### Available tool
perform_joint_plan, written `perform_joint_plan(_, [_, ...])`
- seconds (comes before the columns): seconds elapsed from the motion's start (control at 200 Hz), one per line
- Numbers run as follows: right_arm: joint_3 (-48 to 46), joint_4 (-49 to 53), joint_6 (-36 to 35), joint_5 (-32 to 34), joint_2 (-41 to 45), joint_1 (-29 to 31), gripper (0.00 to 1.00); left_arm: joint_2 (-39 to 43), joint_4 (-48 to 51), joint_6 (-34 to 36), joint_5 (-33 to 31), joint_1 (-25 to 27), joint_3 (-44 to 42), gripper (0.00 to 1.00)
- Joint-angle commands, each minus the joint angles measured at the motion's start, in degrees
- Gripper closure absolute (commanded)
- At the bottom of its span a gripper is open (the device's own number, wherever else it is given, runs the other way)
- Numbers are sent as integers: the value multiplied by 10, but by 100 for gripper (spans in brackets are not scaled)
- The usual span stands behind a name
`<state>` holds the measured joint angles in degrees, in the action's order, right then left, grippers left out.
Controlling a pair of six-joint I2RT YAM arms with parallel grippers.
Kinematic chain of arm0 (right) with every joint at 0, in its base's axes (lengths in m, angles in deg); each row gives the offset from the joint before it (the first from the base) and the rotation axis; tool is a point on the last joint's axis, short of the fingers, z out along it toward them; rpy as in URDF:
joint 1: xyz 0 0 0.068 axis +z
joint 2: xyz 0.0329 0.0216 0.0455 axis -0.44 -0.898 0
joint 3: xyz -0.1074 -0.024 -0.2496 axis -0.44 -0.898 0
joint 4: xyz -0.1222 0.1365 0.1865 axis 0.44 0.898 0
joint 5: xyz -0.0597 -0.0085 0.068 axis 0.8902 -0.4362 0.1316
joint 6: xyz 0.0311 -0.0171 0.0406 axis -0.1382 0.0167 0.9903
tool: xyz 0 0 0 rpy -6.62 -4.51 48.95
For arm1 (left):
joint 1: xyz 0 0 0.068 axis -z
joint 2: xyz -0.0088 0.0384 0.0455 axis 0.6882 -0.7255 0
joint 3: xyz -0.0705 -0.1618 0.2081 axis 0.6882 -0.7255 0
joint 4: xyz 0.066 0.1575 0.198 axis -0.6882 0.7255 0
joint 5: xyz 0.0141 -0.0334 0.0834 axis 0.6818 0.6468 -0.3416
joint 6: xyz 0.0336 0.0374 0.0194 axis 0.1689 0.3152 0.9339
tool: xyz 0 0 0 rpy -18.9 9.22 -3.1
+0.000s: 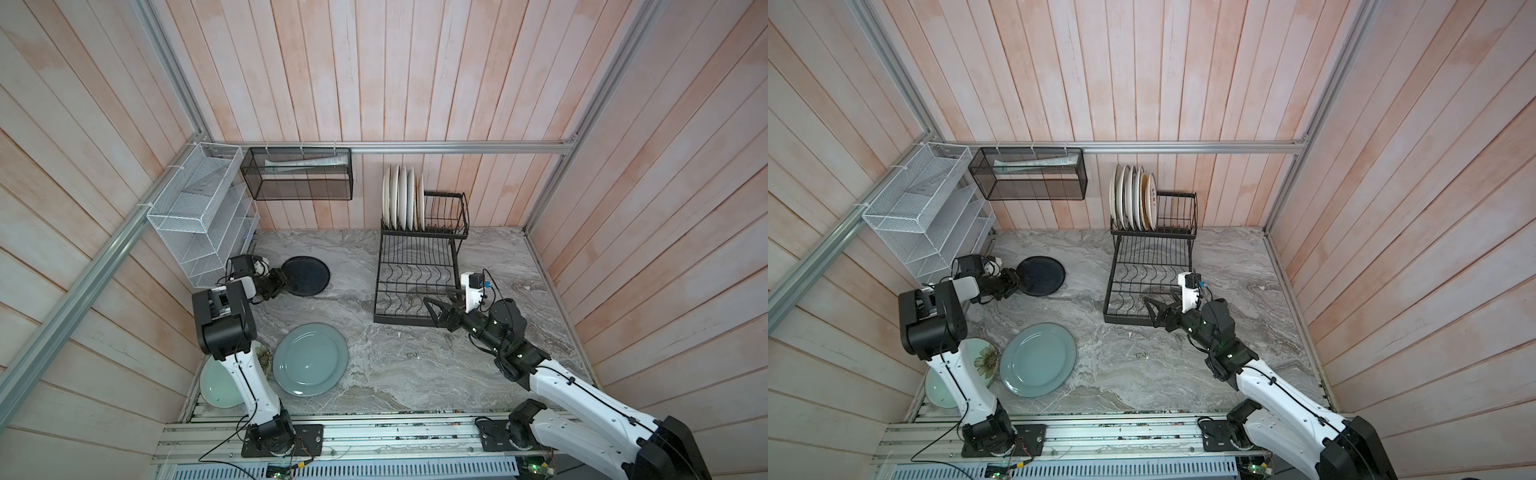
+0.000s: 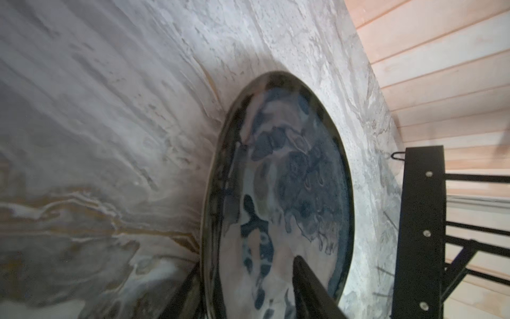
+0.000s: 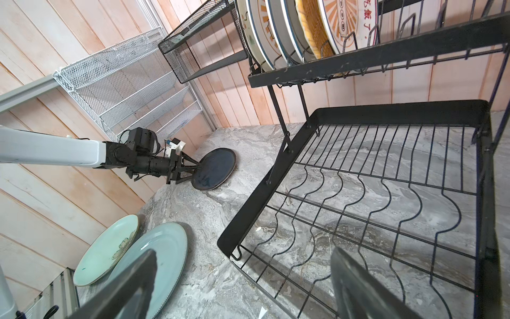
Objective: Load the plates into the dish rack
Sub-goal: 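Grip the rim of the dark blue plate with the left gripper, then lift the dark blue plate upright with the left gripper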
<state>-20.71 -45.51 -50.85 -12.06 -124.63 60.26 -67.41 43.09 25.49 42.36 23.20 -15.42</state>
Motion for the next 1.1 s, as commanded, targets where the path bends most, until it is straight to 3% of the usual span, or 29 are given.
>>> perform_joint_plan(0.0, [-12, -19, -2, -12, 3, 3, 2, -49, 108, 17, -8, -7, 34, 58])
perform_joint_plan(0.09, [-12, -19, -2, -11, 8, 4, 2, -61, 135, 15, -15, -5, 57, 73])
perform_joint_plan(0.25, [-16, -19, -2, -8, 21, 4, 2, -65, 143, 17, -7, -2, 66, 89])
perform_joint_plan(0.415, [-16, -21, -2, -9, 18, 3, 2, -45, 79, -5, 36, 4, 17, 100])
perform_joint_plan(0.825, [-16, -24, 0, -14, 15, 4, 2, 36, 15, -22, 74, 45, -84, 100])
perform_joint_plan(1.095, [-16, -31, 8, -27, 3, 4, 2, 56, 56, 21, 51, 91, -109, 100])
